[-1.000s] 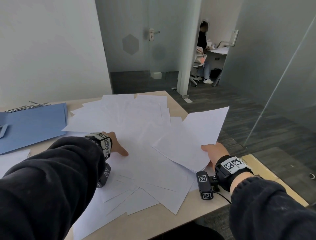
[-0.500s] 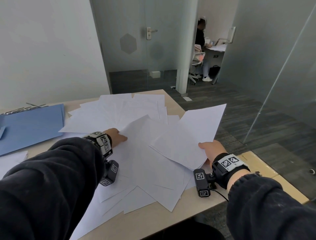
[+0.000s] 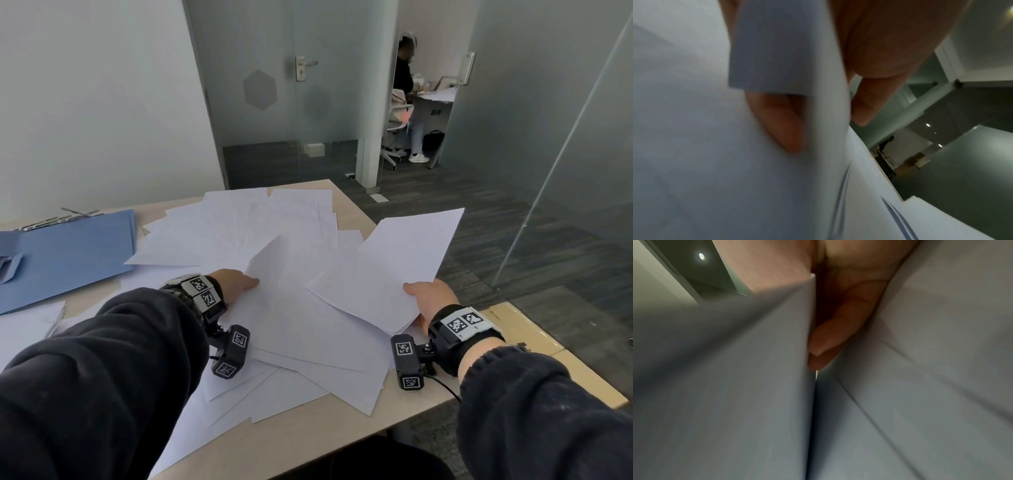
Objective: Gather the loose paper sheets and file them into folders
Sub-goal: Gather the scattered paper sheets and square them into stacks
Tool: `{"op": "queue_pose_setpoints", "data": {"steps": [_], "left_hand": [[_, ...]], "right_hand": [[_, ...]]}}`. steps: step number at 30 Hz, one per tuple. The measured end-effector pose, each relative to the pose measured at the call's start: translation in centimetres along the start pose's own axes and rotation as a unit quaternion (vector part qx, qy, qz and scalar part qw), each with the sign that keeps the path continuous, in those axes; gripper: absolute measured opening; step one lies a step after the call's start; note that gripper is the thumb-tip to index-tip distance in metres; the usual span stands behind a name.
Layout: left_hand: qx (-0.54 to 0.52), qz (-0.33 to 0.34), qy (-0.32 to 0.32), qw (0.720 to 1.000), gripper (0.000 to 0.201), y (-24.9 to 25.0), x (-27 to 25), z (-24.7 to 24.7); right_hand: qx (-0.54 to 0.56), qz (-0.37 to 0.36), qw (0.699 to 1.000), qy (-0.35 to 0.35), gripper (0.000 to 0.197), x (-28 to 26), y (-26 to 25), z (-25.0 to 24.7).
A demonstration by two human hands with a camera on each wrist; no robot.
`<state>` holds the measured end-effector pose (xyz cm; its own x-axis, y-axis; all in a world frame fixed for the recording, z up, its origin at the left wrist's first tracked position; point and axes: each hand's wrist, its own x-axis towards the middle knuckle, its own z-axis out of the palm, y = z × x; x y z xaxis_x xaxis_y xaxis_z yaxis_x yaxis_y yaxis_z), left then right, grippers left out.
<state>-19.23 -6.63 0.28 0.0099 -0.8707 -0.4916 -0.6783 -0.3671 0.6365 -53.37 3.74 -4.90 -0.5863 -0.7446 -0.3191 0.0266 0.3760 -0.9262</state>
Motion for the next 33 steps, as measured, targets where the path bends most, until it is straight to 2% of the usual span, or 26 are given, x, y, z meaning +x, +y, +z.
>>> {"op": "queue_pose_setpoints", "data": {"steps": [1, 4, 6, 8, 12, 14, 16, 20, 22, 23, 26, 29, 31, 33], "left_hand": [[-0.052, -0.011, -0.032, 0.998, 0.053, -0.4, 0.0, 0.3], [-0.074, -0.032, -0.121, 0.989, 0.068, -0.5, -1.0, 1.1], [-0.07, -0.021, -0.158, 0.985, 0.051, 0.2, -2.8, 1.6], [-0.084, -0.017, -0.184, 0.979, 0.038, 0.6, -3.7, 2.4], [-0.082, -0.017, -0.213, 0.974, 0.04, 0.5, -4.7, 3.9], [-0.075, -0.019, -0.222, 0.972, 0.037, 0.6, -5.4, 4.5], [-0.081, -0.016, -0.225, 0.971, 0.031, 0.5, -5.9, 5.3], [-0.115, -0.01, -0.212, 0.97, 0.025, 0.1, -6.4, 6.2], [-0.121, -0.008, -0.193, 0.974, 0.028, -0.4, -6.4, 5.8], [-0.126, -0.002, -0.181, 0.975, 0.033, -0.8, -6.3, 5.4], [-0.151, 0.01, -0.142, 0.978, 0.061, -2.4, -4.7, 4.0], [-0.22, -0.012, -0.099, 0.97, 0.071, -4.9, -1.7, 2.7], [-0.243, -0.025, -0.079, 0.966, 0.081, -5.5, -2.8, 1.5], [-0.27, -0.029, -0.066, 0.96, 0.061, -5.7, -4.3, 0.8]], "right_hand": [[-0.001, 0.0, 1.0, -0.004, 0.036, 0.3, 0.1, 0.0], [-0.007, -0.005, 1.0, -0.007, 0.043, 3.0, 1.4, -0.1], [-0.002, -0.013, 1.0, -0.009, 0.055, 5.2, 2.6, -0.1], [-0.005, -0.018, 1.0, -0.014, 0.058, 4.5, 2.3, -0.2], [-0.004, -0.023, 0.999, -0.024, 0.04, 3.3, 1.7, -0.2], [0.003, -0.023, 0.999, -0.023, 0.044, 3.4, 1.7, -0.3], [0.014, -0.021, 0.999, -0.03, 0.046, 4.1, 2.2, -0.5], [0.059, 0.0, 0.998, -0.036, 0.044, 2.1, 1.3, -0.7], [0.084, 0.0, 0.996, -0.042, 0.029, 0.2, 0.5, -0.7], [0.097, 0.001, 0.994, -0.045, 0.022, -0.4, 0.4, -0.8], [0.123, -0.006, 0.991, -0.06, 0.02, -2.0, 0.1, -1.1], [0.111, -0.026, 0.989, -0.095, 0.016, -3.1, -0.1, -0.6], [0.09, -0.032, 0.987, -0.126, 0.017, -3.9, -0.4, 0.2], [0.048, -0.032, 0.983, -0.172, 0.019, -5.0, -0.8, 1.5]]}}
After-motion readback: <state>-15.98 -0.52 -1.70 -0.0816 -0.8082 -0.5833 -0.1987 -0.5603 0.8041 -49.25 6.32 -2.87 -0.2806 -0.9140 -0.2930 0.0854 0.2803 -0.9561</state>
